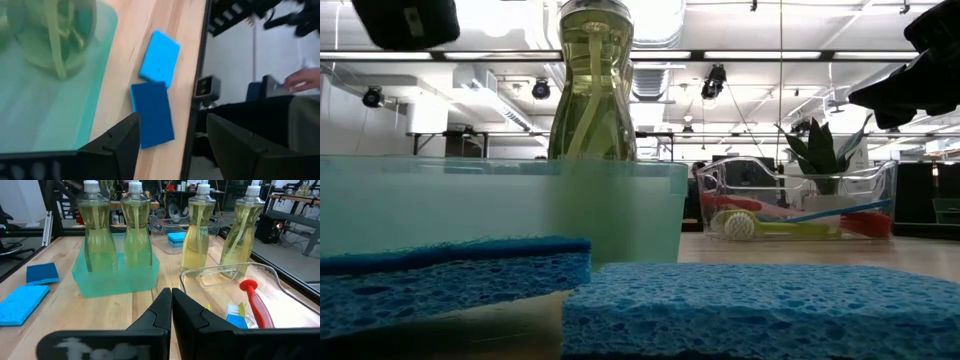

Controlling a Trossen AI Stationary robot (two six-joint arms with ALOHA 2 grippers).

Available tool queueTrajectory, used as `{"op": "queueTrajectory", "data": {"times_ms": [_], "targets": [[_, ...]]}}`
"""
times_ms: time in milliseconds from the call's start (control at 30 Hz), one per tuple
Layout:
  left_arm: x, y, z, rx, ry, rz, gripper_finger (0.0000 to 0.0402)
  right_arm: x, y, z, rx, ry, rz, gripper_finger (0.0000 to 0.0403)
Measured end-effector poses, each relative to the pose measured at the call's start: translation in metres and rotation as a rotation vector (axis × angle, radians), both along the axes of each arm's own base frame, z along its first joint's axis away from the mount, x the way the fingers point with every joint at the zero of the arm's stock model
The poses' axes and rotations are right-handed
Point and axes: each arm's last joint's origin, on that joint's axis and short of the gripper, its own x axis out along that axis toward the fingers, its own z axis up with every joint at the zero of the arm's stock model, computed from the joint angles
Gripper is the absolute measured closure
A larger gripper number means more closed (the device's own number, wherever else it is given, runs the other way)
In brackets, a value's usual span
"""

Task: Pick & Place Kitchen Sink Supplies
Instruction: Put the blue sponge into the left transparent bin

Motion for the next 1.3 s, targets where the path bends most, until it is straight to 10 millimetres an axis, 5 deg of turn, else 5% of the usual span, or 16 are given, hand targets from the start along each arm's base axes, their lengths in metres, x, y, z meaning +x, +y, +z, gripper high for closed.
{"op": "queueTrajectory", "data": {"times_ms": [433, 767, 1300], "targets": [[0.021, -0.049, -0.058, 0.115, 0.048, -0.148, 0.0187, 0.000, 0.000, 0.000, 0.000, 0.000, 0.000, 0.0394], [0.030, -0.059, -0.101, 0.155, 0.167, -0.111, 0.0188, 0.000, 0.000, 0.000, 0.000, 0.000, -0.001, 0.0394], [0.038, -0.068, -0.121, 0.159, 0.162, -0.104, 0.0188, 0.000, 0.000, 0.000, 0.000, 0.000, -0.001, 0.0394]]}}
